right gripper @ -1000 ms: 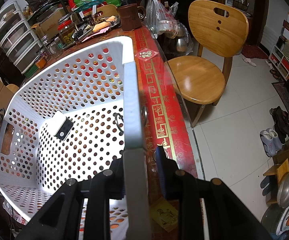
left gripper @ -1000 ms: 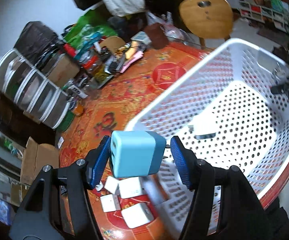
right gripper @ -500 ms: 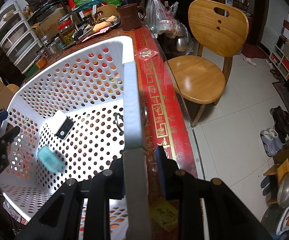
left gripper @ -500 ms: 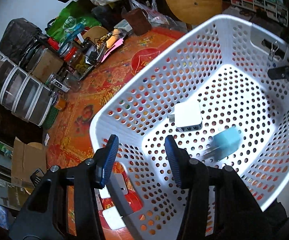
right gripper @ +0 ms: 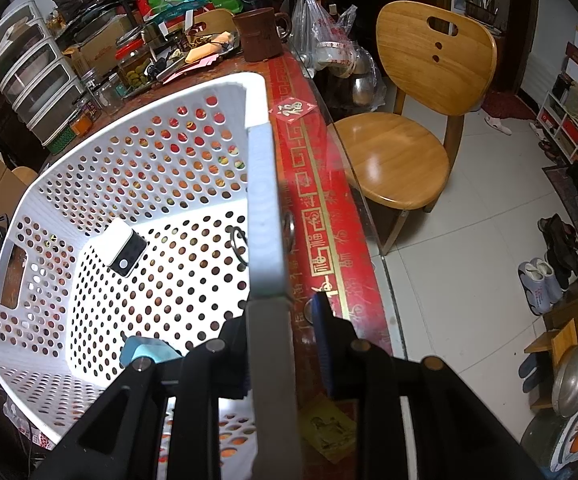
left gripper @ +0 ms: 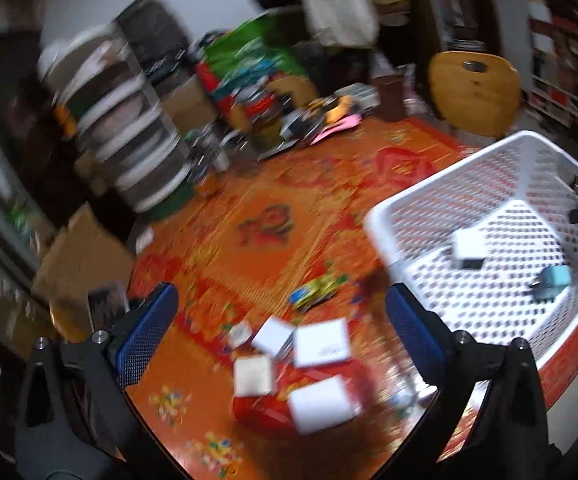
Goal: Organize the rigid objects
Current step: 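Grasp the white charger with metal prongs using the left gripper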
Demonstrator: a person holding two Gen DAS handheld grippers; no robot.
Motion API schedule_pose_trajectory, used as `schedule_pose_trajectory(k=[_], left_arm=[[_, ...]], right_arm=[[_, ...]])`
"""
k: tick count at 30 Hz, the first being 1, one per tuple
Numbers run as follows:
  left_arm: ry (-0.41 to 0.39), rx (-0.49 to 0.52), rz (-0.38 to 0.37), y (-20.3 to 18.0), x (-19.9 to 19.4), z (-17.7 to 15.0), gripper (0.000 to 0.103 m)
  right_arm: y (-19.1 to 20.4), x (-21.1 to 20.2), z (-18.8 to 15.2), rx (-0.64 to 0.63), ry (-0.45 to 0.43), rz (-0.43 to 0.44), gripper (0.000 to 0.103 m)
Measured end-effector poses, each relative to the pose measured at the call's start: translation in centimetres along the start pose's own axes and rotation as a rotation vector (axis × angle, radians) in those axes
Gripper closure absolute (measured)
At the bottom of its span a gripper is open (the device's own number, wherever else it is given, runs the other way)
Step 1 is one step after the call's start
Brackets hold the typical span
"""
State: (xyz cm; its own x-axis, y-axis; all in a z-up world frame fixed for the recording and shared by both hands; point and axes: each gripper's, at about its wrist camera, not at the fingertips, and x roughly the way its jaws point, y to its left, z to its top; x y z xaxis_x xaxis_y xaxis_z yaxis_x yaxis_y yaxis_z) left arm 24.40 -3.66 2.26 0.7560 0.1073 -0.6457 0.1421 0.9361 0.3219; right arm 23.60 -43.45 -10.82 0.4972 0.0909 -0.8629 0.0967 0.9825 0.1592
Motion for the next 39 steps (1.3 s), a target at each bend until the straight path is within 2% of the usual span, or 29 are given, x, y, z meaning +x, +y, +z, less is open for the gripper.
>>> schedule_pose_trajectory(k=[4,6,8,15,20,23,25,26,27,28,33,37,39], left_arm=[[0.15,-0.115,0.033,4.9,5.5,-4.0,0.001],[0.231,-0.151,0.028,6.4,8.6,-6.4,0.001],[0.275,-0.173,0.011,7.1,10.6,-8.0,0.001],[0.353,-0.232,-0.017,7.8,15.4,-10.8,0.001],[0.392,-0.271,-0.065,7.8,17.6,-11.9,0.009],[0.409,-0.288,-0.092,7.7,18.2,-12.1,0.024],[0.415,-0.329,-0.135,8.0,18.5,-12.2,0.039],[0.415,-0.337,-0.14,8.1,18.5,-12.3,0.044],[0.415,-0.338,-0.144,8.1,18.4,-12.2,0.055],[0.412,-0.335,-0.146,8.0,18.4,-12.1,0.06],[0.392,-0.317,-0.092,7.5,17.4,-11.9,0.06],[0.334,-0.328,-0.059,8.0,15.2,-11.3,0.06],[0.298,-0.31,-0.016,8.1,13.6,-10.6,0.06]], right_arm=[[0.0,0.0,0.0,-0.001,-0.002,0.001,0.079],[0.0,0.0,0.0,0.0,-0.002,0.003,0.079],[0.0,0.0,0.0,0.0,-0.002,0.003,0.079],[0.0,0.0,0.0,-0.002,-0.001,-0.001,0.079],[0.1,0.0,0.0,-0.002,-0.001,-0.002,0.079],[0.1,0.0,-0.1,-0.003,-0.001,-0.003,0.079],[0.1,0.0,-0.1,-0.003,-0.001,-0.002,0.079],[0.1,0.0,-0.1,-0.003,-0.002,-0.001,0.079],[0.1,0.1,-0.1,-0.004,-0.002,-0.001,0.079],[0.1,0.1,-0.1,-0.004,-0.002,-0.001,0.079],[0.1,0.1,-0.2,-0.005,-0.003,0.003,0.079],[0.2,0.1,-0.3,-0.006,-0.003,0.001,0.079],[0.2,0.0,-0.3,-0.008,-0.003,0.0,0.079]])
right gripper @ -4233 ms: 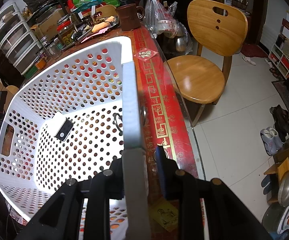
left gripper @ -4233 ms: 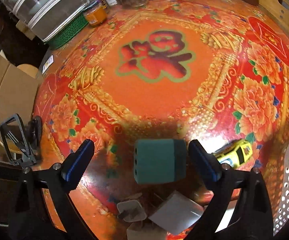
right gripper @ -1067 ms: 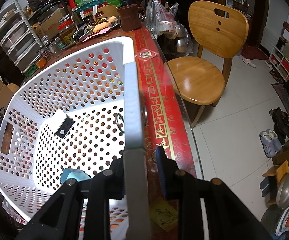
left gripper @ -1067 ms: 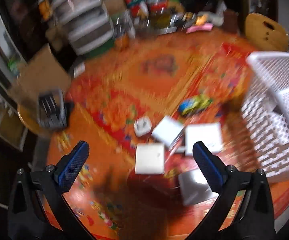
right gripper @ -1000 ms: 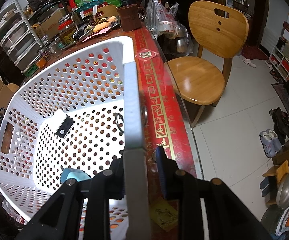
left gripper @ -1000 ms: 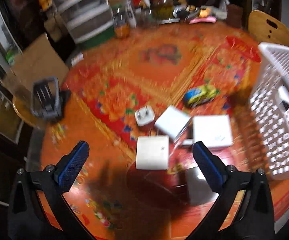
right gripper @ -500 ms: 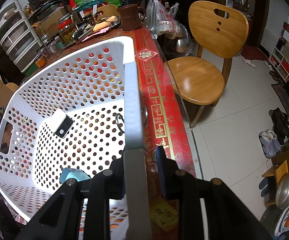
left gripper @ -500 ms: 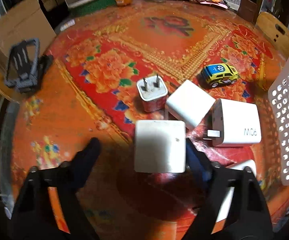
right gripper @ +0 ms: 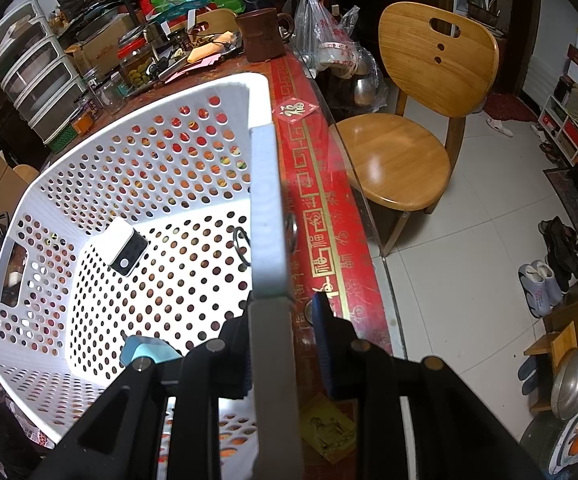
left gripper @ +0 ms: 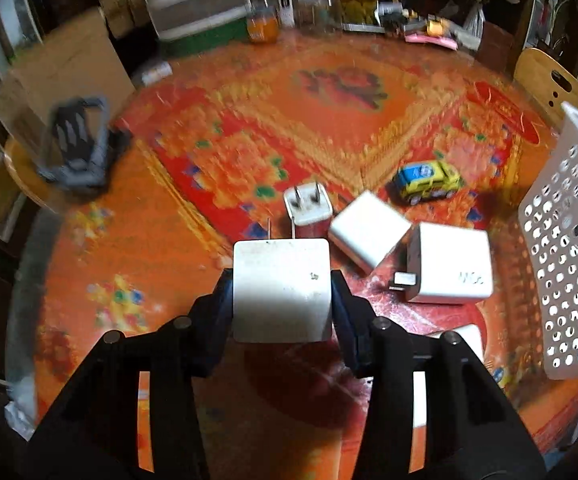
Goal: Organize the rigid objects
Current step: 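Grasp the white charger with metal prongs using the left gripper, then carry the pronged white charger into the basket and release it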
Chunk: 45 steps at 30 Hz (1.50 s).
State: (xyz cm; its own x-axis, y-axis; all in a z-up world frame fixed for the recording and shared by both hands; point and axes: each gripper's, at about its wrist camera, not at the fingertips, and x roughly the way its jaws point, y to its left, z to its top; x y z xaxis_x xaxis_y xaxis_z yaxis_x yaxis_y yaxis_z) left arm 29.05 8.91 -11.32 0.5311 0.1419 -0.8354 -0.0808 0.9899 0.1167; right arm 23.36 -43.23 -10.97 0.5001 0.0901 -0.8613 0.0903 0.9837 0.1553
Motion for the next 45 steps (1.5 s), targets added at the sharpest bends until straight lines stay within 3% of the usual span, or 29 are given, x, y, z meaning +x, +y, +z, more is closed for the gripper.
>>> schedule_pose_trajectory(k=[2,6,11,24,30,36,41,45], left_arm=[[-0.057,0.03,0.047,-0.8,-2.5,0.3,0.06],[-0.13,0.098,0.051,-3.0,-6.9,0.8,0.06],[-0.205,0.188,0.117,-6.7,-11.1,1.4,0.06],[-0.296,0.304,0.022,-15.3,-17.8,2.3,0.06],[-0.259,0.303,-0.088,-19.4,-17.4,1.9,0.06],[-0.203,0.297,-0.129,-22.6,-14.8,1.3,0.06],[-0.176,0.293,-0.119,-23.5,-12.8,1.0,0.06],[-0.159,0.287,-0.163,-24.0,-12.5,1.0,0.06]], right_arm=[[0.0,0.0,0.0,0.001,0.001,0.001,0.079],[0.0,0.0,0.0,0.0,0.001,0.001,0.079],[0.0,0.0,0.0,-0.002,0.001,0.002,0.079],[0.0,-0.1,0.1,-0.007,-0.001,0.011,0.079],[0.0,0.0,0.1,-0.005,-0.002,0.011,0.079],[0.0,-0.1,0.1,-0.006,-0.002,0.011,0.079],[0.0,-0.1,0.1,-0.005,-0.002,0.012,0.079],[-0.1,-0.1,0.1,-0.004,-0.004,0.014,0.079]])
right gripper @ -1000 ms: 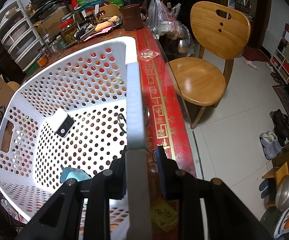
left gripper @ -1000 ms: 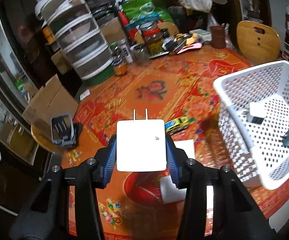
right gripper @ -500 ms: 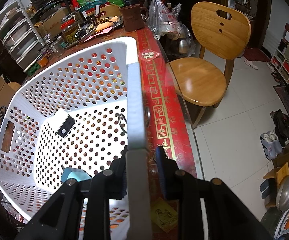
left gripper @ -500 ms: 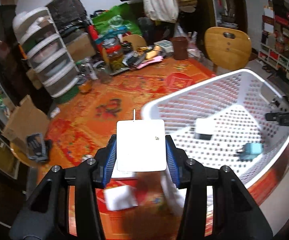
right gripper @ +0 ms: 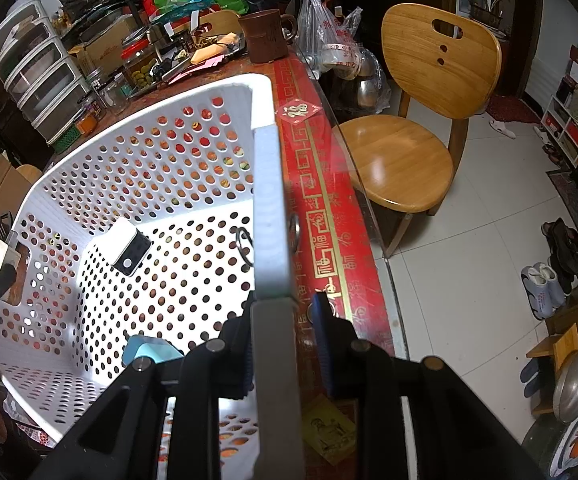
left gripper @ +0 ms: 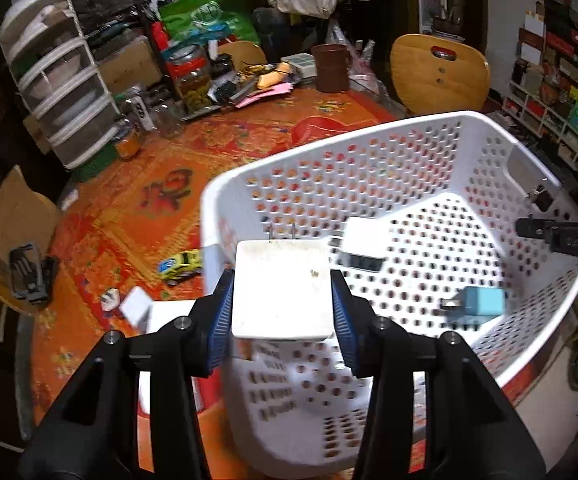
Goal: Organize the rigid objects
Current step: 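Carry the pronged white charger into the basket and release it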
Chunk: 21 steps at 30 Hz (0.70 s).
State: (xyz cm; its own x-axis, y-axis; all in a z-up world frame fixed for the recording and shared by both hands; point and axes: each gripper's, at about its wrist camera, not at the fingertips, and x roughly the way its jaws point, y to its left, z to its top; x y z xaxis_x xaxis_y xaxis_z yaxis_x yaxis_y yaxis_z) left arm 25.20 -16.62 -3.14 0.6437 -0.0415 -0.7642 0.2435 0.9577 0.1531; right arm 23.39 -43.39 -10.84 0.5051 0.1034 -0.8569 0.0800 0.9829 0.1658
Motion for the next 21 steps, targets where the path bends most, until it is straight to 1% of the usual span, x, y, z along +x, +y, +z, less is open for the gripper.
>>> schedule_pose_trajectory(k=[2,5,8,16,21], left_arm=[[-0.004,0.023,0.019,-1.0,0.2,0.0,0.06],[0.007,0.032,0.014,-1.6,0.8,0.2,0.06],[0.022,0.046,0.029,-2.1,1.7,0.4,0.06],[0.083,0.076,0.013,-2.8,4.0,0.1,0.06],[0.088,0.1,0.005,-3.7,4.3,-0.2,0.059]], right_arm=[[0.0,0.0,0.0,0.0,0.0,0.0,0.079],[-0.1,0.0,0.0,-0.001,0.001,0.002,0.079],[-0.1,0.0,-0.1,-0.003,0.001,0.0,0.079],[-0.1,0.0,-0.1,-0.006,0.0,0.0,0.079],[-0.2,0.0,-0.1,-0.006,0.001,0.001,0.079]])
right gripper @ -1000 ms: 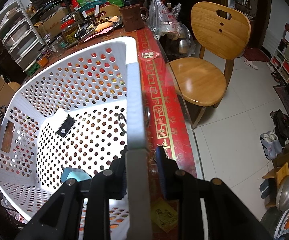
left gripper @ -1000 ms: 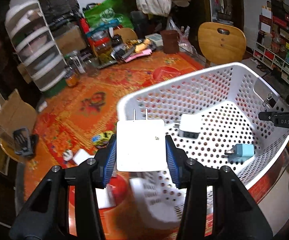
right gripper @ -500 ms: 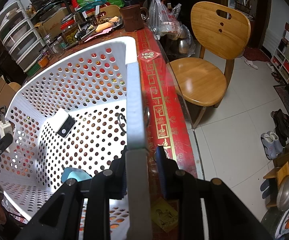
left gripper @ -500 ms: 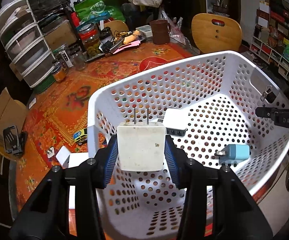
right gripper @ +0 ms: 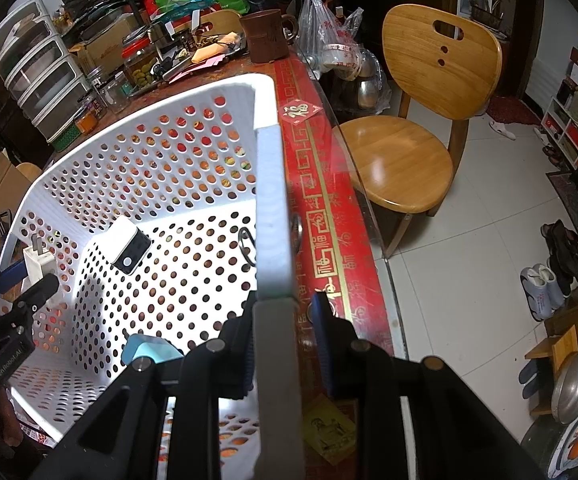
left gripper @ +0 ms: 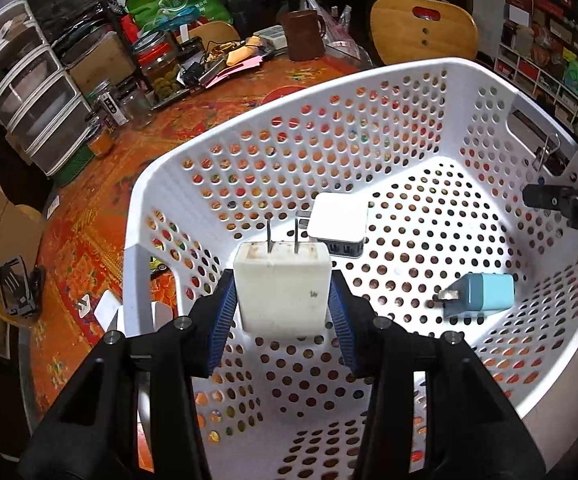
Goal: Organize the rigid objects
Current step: 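Carry the pronged white charger into the basket and release it, then grasp the small white plug adapter with the left gripper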
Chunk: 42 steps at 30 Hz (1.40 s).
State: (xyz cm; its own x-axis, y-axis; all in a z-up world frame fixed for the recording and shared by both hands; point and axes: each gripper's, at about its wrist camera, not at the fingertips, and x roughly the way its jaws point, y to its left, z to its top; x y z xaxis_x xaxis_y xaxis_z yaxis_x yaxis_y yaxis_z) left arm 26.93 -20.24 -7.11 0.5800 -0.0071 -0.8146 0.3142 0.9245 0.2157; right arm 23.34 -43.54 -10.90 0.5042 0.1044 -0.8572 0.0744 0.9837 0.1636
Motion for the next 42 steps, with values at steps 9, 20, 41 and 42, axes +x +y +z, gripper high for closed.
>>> schedule_pose_trajectory(k=[9,20,41,42], left_arm=[[-0.105,0.003,0.019,1.1,-2.7,-0.7,0.002],[-0.27,-0.196,0.121,13.6,-10.0,-3.8,0.001],[0.139,-0.541,0.033,29.4,10.4,-7.8,0.043],[0.134,-0.546,0.038,29.6,10.5,-7.8,0.043]], right_arm=[[0.1,0.0,0.0,-0.001,0.001,-0.006,0.079],[0.3,0.0,0.0,-0.006,0.004,-0.014,0.079],[0.4,0.0,-0.1,-0.004,0.001,-0.018,0.079],[0.4,0.0,-0.1,-0.004,0.001,-0.018,0.079]])
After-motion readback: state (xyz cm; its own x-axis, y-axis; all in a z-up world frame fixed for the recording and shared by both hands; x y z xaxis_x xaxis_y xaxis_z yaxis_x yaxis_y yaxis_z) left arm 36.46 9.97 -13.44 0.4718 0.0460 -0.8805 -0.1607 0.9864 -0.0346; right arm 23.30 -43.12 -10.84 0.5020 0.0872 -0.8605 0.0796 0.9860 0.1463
